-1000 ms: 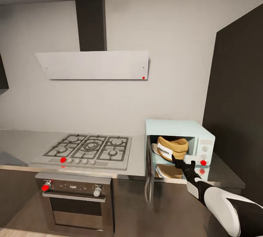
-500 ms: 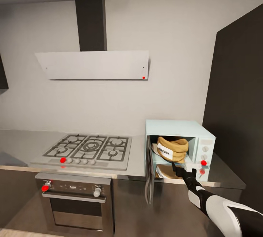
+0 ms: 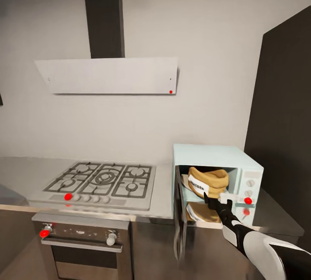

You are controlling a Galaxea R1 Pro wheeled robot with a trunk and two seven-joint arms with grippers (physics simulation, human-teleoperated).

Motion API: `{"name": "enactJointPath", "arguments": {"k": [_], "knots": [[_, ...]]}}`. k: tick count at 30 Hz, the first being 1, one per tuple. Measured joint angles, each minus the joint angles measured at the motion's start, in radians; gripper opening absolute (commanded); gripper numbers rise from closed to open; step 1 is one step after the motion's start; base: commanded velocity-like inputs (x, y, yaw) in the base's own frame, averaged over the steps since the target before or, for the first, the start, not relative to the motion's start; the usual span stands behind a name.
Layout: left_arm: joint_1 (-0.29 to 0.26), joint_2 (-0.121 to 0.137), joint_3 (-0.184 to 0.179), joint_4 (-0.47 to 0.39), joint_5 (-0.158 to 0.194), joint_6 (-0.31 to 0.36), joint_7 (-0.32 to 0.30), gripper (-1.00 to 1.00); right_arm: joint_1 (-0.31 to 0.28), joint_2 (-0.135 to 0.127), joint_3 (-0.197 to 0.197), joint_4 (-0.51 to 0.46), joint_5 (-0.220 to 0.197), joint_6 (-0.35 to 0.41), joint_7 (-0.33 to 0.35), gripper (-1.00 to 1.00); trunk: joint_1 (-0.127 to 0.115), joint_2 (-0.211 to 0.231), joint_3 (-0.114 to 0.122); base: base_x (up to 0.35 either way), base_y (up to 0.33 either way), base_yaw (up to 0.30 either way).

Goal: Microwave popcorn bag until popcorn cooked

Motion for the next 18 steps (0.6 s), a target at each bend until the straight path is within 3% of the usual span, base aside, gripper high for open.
{"name": "enactJointPath", "arguments": {"k": [13, 18], "knots": [[0.000, 0.000, 0.000, 0.000, 0.000, 0.000, -0.001, 1.00, 0.000, 0.000, -0.001, 0.000, 0.000, -0.001, 0.000, 1.00, 0.000, 0.000, 0.000, 0.140, 0.000, 0.000], [0.000, -0.001, 0.000, 0.000, 0.000, 0.000, -0.001, 1.00, 0.000, 0.000, -0.001, 0.000, 0.000, -0.012, 0.000, 1.00, 0.000, 0.000, 0.000, 0.029, 0.000, 0.000]]}}
